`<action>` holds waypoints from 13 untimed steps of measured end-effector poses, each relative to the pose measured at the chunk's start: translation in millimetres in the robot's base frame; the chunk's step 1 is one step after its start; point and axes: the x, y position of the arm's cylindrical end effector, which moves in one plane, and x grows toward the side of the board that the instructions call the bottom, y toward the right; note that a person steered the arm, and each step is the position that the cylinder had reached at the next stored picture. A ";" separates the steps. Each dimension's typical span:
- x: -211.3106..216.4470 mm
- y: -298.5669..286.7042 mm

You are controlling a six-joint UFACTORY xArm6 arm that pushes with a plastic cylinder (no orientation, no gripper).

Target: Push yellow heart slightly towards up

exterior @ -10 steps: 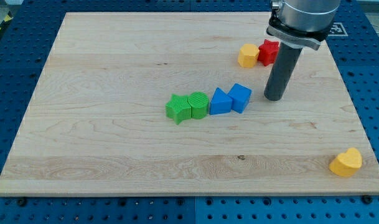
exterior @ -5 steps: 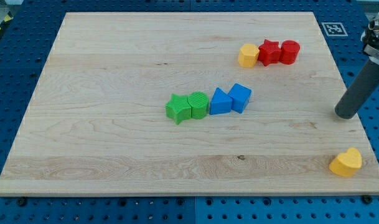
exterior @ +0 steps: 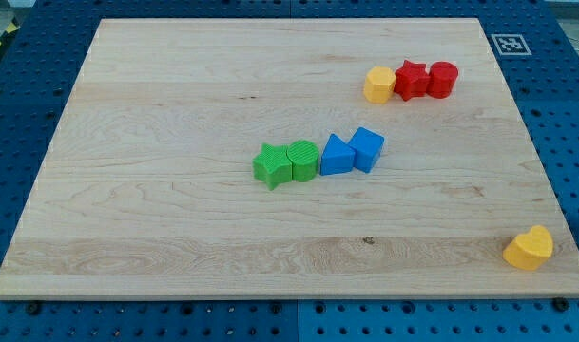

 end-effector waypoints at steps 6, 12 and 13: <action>71.1 -20.9; 58.2 -88.9; 56.8 -94.7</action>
